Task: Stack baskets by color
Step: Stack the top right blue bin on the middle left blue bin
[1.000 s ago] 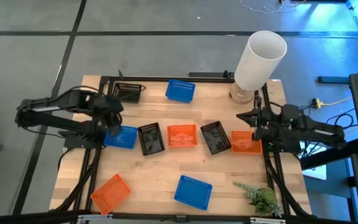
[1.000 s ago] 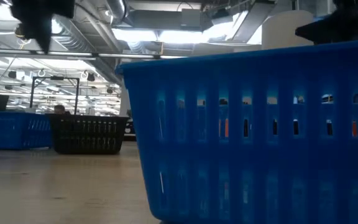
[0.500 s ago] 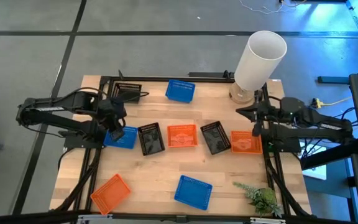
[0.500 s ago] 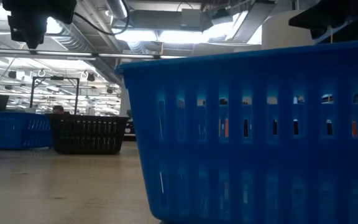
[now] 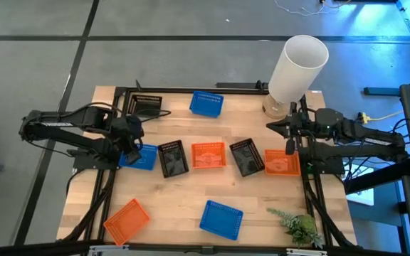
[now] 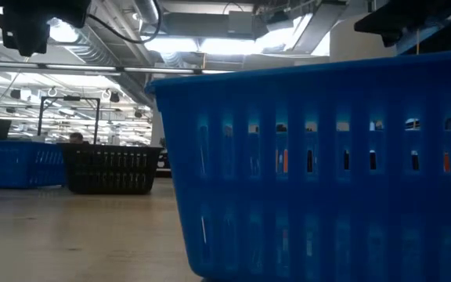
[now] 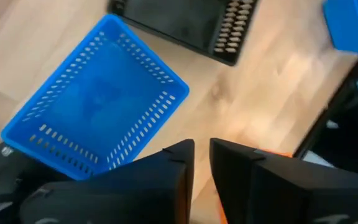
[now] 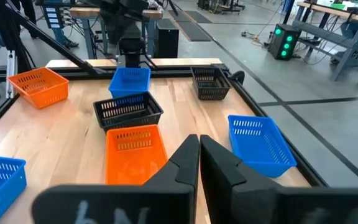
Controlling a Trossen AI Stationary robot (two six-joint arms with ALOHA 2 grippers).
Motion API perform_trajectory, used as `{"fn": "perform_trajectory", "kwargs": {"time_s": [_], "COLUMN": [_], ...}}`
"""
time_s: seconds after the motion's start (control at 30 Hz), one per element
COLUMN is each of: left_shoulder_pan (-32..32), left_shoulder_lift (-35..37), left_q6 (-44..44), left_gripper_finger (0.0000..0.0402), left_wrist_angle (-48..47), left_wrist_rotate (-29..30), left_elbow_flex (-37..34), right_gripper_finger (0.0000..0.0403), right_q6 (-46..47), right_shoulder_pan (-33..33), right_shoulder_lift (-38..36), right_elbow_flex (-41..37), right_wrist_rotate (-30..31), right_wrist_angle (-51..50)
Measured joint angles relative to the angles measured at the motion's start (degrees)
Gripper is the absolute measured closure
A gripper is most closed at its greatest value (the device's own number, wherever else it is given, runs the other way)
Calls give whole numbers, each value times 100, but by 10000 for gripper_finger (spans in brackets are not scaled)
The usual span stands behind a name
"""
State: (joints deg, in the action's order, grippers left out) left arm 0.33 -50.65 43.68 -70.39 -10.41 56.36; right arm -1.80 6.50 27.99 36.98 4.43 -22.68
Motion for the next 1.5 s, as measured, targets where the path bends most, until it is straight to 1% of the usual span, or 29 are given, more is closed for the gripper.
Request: {"fn": "perform_trajectory", "kwargs": {"time_s": [0.1,0.27,0.33,0.4,0.47,0.53,0.67,0.77,0.83,0.9,0.97,1.03,1.2,1.27,1.37,1.5], "left_shoulder_pan": [-4,0,1,1,1,15,211,489,711,1015,1332,1647,2328,2509,2690,2827], "left_shoulder_lift": [0,-143,-222,-302,-393,-483,-802,-1168,-1452,-1725,-2051,-2347,-3128,-3402,-3769,-4197], "left_q6": [382,714,653,343,-282,-1168,-3172,-4527,-5113,-5357,-5459,-5469,-5540,-5734,-5969,-6228], "left_gripper_finger": [332,305,301,301,302,302,303,303,303,303,303,303,303,303,303,303], "left_wrist_angle": [2,141,405,883,1475,2223,3563,4298,4831,5141,5455,5507,5782,5899,6077,6141], "left_wrist_rotate": [246,577,808,1258,1771,2163,2543,2919,3142,3311,3315,3067,1691,1340,1128,1092], "left_elbow_flex": [0,-11,-11,-11,-11,-7,7,-11,4,-7,0,-3,-3,-4,-4,140], "right_gripper_finger": [386,386,386,386,386,386,386,386,386,386,386,386,386,386,386,386], "right_q6": [-6,35,190,316,377,458,450,447,430,430,423,423,406,304,155,115], "right_shoulder_pan": [0,0,0,0,0,0,2,2,2,2,1,2,2,2,2,2], "right_shoulder_lift": [129,289,343,405,465,520,637,714,741,761,761,761,761,761,758,760], "right_elbow_flex": [165,390,498,633,778,916,1193,1373,1455,1489,1508,1510,1510,1510,1510,1510], "right_wrist_rotate": [-1,-2,1,2,2,16,43,47,47,49,50,50,50,52,52,54], "right_wrist_angle": [2,-90,-252,-412,-578,-679,-723,-745,-763,-770,-819,-872,-1009,-1010,-1010,-1008]}}
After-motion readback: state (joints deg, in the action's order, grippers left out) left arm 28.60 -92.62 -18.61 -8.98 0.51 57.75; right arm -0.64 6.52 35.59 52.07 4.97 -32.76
